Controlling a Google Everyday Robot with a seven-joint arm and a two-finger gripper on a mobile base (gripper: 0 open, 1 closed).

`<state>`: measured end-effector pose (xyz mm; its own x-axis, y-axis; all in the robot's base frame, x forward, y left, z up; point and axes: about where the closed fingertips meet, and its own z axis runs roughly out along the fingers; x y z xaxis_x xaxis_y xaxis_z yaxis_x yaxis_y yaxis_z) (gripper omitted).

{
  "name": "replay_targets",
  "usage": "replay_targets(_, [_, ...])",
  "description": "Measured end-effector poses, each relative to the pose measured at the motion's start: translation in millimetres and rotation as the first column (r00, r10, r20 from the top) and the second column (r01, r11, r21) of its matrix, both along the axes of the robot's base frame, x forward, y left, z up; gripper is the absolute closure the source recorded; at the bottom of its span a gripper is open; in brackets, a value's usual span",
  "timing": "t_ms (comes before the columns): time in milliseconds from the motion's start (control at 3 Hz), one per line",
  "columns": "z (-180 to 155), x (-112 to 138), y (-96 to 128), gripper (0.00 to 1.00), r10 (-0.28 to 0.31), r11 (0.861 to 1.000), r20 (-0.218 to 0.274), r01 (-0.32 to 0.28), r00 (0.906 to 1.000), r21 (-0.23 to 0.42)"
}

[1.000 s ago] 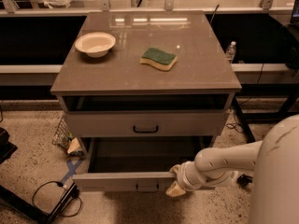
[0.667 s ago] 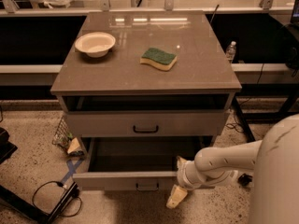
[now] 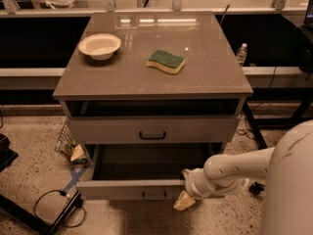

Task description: Open middle drawer

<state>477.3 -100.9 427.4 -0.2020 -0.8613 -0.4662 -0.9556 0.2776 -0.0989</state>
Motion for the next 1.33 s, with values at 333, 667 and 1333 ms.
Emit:
replay_targets(333, [-5.0, -22.9, 0.5, 0.47, -0.007, 0.999, -0.055, 0.005, 0.9984, -0.036])
replay_targets(667, [-9.7, -54.1, 1.0, 0.7, -0.033, 0.997, -0.119, 0.024, 0.9923, -0.075])
replay_targets(1333, [0.2, -54.3, 1.0, 1.0, -0.033, 0.997, -0.119, 0.025, 0.9923, -0.075])
